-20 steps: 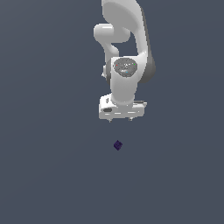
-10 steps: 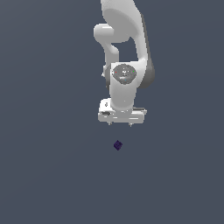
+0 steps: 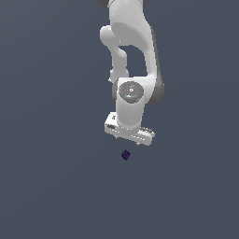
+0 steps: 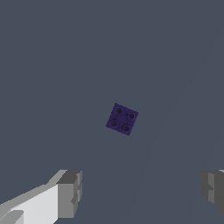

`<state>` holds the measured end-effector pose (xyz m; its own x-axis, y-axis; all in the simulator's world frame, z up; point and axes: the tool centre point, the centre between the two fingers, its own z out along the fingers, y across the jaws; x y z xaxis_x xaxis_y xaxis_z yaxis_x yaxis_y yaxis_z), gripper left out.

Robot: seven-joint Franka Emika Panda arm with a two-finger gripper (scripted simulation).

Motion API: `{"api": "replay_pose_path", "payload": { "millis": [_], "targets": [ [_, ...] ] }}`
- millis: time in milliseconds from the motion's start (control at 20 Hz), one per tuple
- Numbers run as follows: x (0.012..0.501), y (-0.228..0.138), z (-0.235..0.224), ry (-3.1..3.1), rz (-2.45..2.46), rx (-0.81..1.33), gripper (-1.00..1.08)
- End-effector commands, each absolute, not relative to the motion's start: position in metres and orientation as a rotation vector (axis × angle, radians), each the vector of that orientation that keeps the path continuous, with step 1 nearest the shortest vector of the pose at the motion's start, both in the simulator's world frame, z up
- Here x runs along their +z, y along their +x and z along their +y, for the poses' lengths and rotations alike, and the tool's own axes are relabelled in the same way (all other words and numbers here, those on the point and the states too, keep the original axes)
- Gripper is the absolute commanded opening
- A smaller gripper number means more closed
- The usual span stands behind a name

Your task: Pick up the object and move it to a goal position.

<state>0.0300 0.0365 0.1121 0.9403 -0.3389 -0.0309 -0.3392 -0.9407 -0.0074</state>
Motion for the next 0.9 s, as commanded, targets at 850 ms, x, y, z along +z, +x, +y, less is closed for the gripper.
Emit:
{"api": "replay_pose_path", "payload": {
  "millis": [850],
  "targets": [
    [0.073,0.064,0.032,-2.938,1.11,0.002,1.0]
  ]
}}
